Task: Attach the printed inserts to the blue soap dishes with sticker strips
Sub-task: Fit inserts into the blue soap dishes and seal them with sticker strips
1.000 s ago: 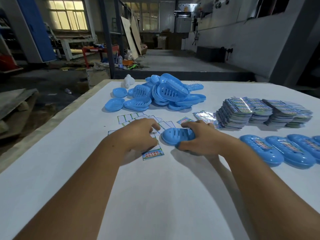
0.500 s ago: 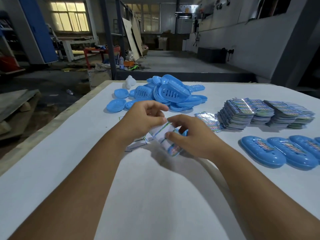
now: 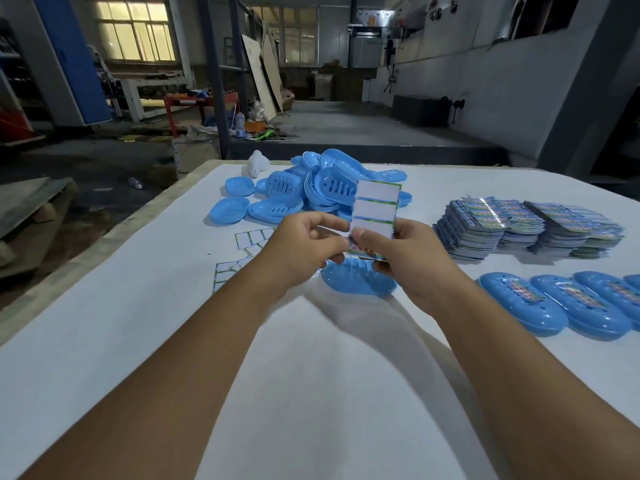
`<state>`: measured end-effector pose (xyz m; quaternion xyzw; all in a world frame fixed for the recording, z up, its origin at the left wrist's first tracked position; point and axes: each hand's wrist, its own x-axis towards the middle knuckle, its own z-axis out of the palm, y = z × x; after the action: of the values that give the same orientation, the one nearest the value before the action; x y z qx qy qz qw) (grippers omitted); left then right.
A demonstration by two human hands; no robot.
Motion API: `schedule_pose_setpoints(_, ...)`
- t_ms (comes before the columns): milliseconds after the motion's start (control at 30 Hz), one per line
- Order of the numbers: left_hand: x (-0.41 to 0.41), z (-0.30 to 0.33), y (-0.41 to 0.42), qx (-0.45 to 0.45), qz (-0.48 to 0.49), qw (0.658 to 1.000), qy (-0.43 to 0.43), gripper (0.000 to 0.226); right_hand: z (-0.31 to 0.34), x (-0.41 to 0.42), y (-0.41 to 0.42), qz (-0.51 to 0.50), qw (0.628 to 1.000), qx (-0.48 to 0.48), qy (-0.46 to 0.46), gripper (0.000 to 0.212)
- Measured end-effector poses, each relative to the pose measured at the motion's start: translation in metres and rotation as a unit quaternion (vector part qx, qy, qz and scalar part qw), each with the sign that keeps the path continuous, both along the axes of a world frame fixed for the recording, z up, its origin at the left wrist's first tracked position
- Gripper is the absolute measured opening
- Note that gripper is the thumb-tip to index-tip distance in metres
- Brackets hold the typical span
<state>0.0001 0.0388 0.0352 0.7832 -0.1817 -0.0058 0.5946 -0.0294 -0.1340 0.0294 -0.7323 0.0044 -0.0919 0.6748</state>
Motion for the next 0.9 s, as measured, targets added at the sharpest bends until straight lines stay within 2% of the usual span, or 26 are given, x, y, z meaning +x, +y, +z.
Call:
schedule_pose_setpoints(100, 0.001, 0.001, 0.000, -0.006, 0.018, 1.000, -0.002, 0.016, 0.002, -0.001, 0.002, 0.003, 0.999, 0.030, 0.018, 0.016)
schedule_pose_setpoints(200, 0.004, 0.002, 0.002, -0.032, 0.059, 0.998, 0.008, 0.016, 0.007, 0.000, -0.001, -0.006, 0.993, 0.110, 0.032, 0.008)
schedule_pose_setpoints(267, 0.006, 0.002, 0.003, -0.054, 0.079, 0.995, 0.017, 0.015, 0.009, -0.001, -0.003, 0.009, 0.988, 0.151, 0.032, 0.010)
schedule_pose_setpoints(367, 0.008, 0.003, 0.004, -0.065, 0.098, 0.993, 0.025, 0.016, 0.011, -0.004, -0.004, 0.035, 0.988, 0.145, 0.031, 0.019)
schedule_pose_setpoints(600, 0.008, 0.002, 0.004, -0.044, 0.122, 0.992, 0.000, 0.010, 0.010, -0.005, -0.003, 0.055, 0.991, 0.123, 0.017, 0.021)
schedule_pose_setpoints(700, 0.003, 0.000, 0.001, -0.006, 0.102, 0.994, -0.033, 0.004, 0.008, -0.005, -0.002, 0.061, 0.992, 0.109, 0.013, 0.020)
schedule_pose_setpoints(900, -0.002, 0.000, -0.002, -0.020, 0.061, 0.997, -0.039, 0.008, 0.006, -0.004, 0.000, 0.053, 0.992, 0.116, 0.003, 0.024)
